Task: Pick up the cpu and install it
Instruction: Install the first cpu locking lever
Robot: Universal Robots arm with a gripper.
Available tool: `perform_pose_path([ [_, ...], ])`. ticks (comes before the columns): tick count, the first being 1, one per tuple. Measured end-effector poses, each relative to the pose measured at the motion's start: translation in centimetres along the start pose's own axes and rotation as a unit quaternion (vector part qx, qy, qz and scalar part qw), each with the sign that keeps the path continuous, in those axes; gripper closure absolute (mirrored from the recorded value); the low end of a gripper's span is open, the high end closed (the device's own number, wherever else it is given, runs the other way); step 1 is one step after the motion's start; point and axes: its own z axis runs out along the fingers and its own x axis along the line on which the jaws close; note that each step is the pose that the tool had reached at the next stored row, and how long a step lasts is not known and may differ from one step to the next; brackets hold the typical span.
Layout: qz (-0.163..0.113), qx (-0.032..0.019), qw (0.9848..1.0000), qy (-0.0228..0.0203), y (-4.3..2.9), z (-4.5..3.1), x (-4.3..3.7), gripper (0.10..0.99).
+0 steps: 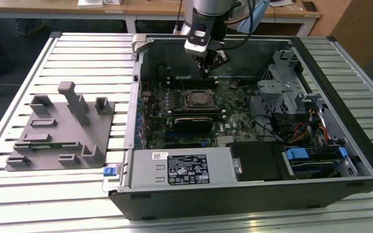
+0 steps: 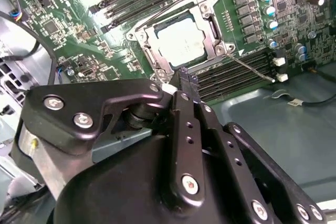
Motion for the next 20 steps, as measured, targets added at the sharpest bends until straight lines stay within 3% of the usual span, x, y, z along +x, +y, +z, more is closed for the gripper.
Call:
perform_pose_path([
  [11,-0.04,-0.001,0.9992,0.001,0.0,0.0,0.0,0.98],
  [20,-0.087,-0.0022,0.9962,0.0022,0.0,0.0,0.0,0.98],
])
